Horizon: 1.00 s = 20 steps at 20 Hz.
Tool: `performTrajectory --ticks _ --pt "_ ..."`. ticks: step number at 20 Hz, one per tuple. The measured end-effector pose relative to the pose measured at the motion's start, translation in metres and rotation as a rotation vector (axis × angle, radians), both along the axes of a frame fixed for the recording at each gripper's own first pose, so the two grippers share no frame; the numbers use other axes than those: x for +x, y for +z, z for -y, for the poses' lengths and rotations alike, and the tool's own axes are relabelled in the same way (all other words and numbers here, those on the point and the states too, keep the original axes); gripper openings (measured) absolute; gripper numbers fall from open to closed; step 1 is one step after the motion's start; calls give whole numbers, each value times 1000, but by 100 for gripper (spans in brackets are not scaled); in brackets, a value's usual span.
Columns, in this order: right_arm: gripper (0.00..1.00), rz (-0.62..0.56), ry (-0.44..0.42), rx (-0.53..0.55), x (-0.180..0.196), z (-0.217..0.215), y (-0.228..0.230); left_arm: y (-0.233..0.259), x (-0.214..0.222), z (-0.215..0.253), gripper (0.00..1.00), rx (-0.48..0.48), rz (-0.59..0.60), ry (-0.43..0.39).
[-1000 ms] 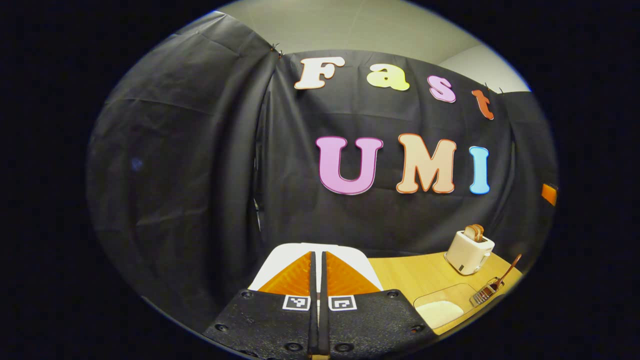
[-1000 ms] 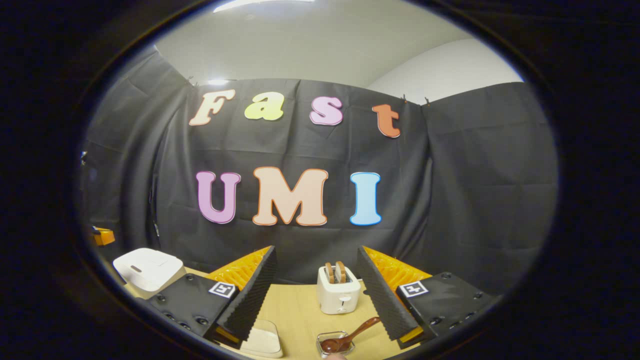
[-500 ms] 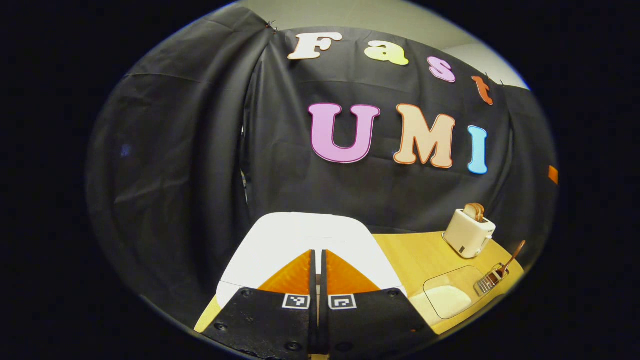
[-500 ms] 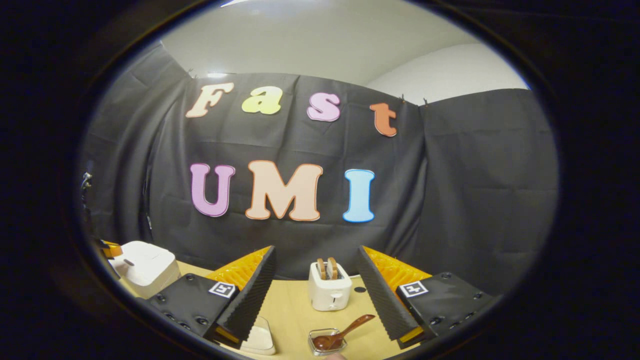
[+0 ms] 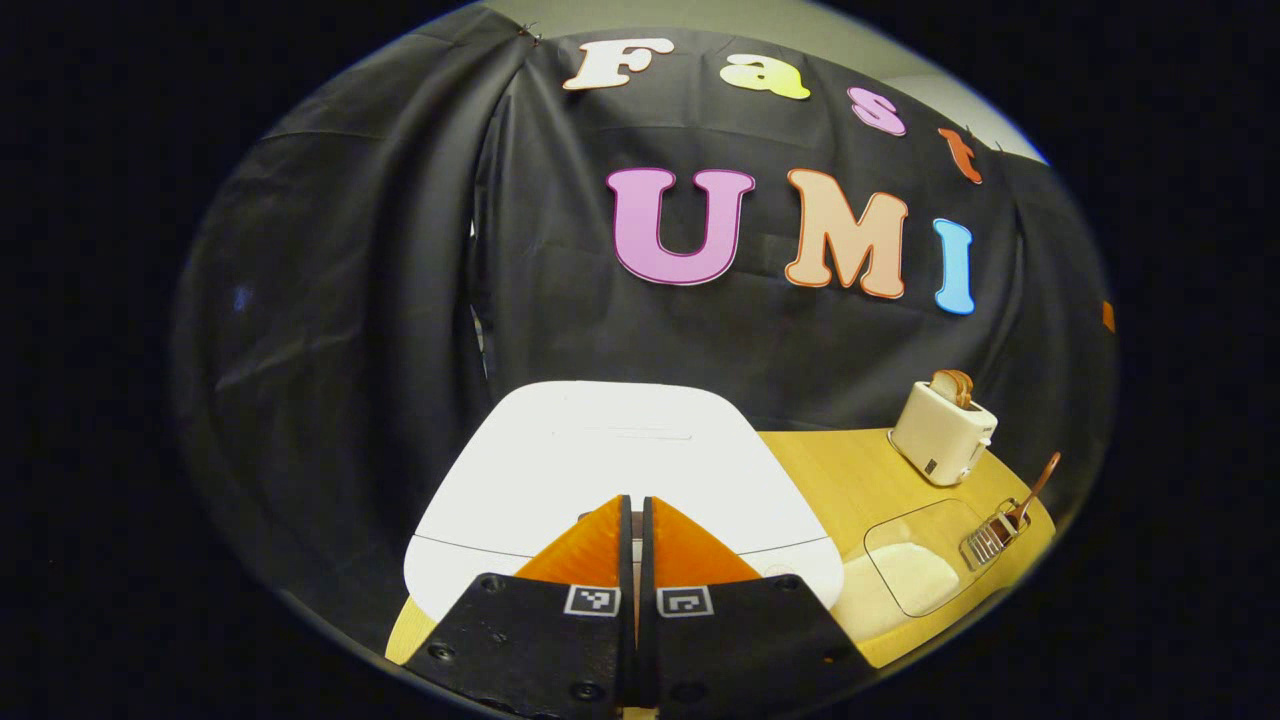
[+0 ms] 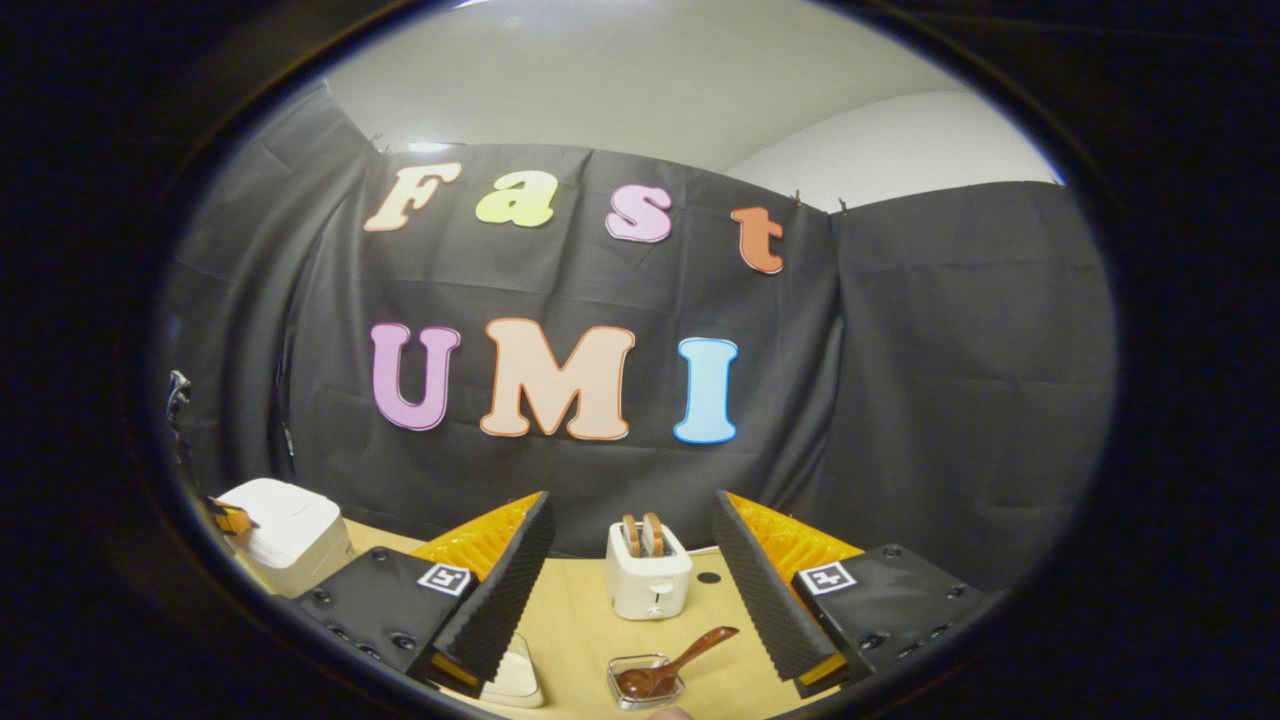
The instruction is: Close the left gripper, press the button to open the rice cooker; take a wooden spoon from the chopstick holder with the right hand, scoop a spoonful of rice and pour it into the rice cooker, then put the wooden spoon back into the chopstick holder.
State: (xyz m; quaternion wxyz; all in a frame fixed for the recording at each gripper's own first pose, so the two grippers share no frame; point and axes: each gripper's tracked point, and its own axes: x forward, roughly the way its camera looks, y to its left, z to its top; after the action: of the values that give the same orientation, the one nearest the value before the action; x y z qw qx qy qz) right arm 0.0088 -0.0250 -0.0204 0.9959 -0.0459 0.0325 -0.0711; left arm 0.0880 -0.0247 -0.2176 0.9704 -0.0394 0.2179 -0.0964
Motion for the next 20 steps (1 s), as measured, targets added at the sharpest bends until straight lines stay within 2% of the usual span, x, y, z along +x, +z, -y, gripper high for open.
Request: performTrajectory --ticks 4,10,20 --pt "100 3 10 -4 3 -3 0 -3 -2 -2 0 -40 19 38" --pt "99 29 19 -7 4 2 12 0 0 -2 0 0 2 30" --pt "100 48 -1 22 4 26 15 76 20 -4 0 54 182 49"
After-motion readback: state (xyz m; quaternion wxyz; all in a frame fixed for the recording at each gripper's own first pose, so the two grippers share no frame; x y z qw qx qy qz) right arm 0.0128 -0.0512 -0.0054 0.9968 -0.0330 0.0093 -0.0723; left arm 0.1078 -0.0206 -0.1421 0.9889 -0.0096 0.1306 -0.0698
